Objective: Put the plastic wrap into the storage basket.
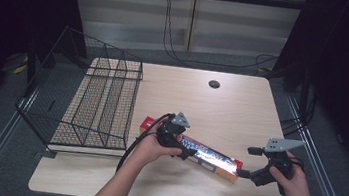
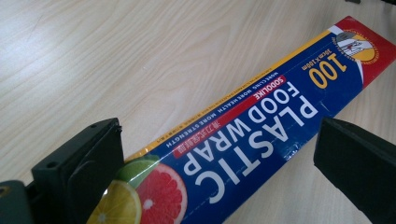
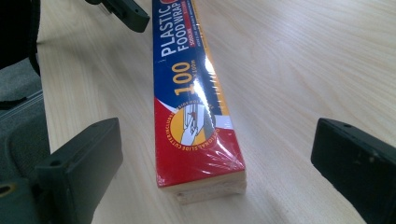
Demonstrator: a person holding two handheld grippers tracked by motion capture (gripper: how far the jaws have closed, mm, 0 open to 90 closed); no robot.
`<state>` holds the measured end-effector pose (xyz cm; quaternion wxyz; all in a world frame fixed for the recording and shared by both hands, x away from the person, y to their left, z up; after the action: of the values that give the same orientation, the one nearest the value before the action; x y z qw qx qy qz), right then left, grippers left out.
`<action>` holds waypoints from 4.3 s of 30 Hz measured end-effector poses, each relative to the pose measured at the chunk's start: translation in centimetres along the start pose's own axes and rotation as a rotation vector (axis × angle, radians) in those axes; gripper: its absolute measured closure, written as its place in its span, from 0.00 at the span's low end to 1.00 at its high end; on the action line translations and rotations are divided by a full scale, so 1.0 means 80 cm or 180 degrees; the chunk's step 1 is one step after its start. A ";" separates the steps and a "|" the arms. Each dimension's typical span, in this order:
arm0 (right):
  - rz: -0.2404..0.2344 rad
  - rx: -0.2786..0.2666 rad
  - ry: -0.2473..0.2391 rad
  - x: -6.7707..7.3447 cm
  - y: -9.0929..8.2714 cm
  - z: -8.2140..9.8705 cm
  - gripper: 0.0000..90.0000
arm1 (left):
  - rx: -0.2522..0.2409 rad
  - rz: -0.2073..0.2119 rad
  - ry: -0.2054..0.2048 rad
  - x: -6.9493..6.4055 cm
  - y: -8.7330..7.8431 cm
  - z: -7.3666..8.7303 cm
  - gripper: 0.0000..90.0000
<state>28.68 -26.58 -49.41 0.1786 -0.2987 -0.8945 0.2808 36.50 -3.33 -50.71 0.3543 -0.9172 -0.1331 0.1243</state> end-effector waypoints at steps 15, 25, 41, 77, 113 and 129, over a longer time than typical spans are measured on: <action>0.0024 0.0028 -0.0017 -0.001 -0.002 0.001 0.03 | 0.0126 -0.0065 0.0141 -0.001 0.012 0.002 0.00; 0.0027 0.0008 -0.0015 -0.001 -0.003 0.000 0.03 | 0.0148 -0.0079 0.0156 0.000 0.012 0.003 0.00; 0.0007 -0.0006 -0.0001 -0.003 -0.004 0.000 0.03 | 0.0240 0.0064 0.0213 -0.017 0.013 0.009 0.03; 0.0017 -0.0072 0.0078 -0.009 -0.011 -0.003 0.03 | 0.0720 -0.0003 -0.0047 -0.027 -0.005 0.016 0.25; -0.0001 -0.0142 0.0089 -0.010 -0.014 -0.006 0.02 | 0.1057 -0.0126 -0.0689 -0.006 -0.054 -0.030 0.47; -0.0022 -0.0137 0.0057 -0.008 -0.012 -0.006 0.02 | 0.0924 -0.0290 -0.0992 0.010 -0.106 -0.056 0.47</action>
<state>28.98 -27.39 -48.57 0.1811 -0.3019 -0.8997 0.2581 37.36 0.24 -41.82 0.4630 -0.8193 -0.2083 0.2663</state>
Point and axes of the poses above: each handheld gripper's, and its own axes: y roughly forward along the jaws, z roughly out of its underside, x roughly to its left, the point moved 7 cm from there along y, roughly forward along the jaws, and after that the axes turned 3 degrees about z, right-handed, at the moved point
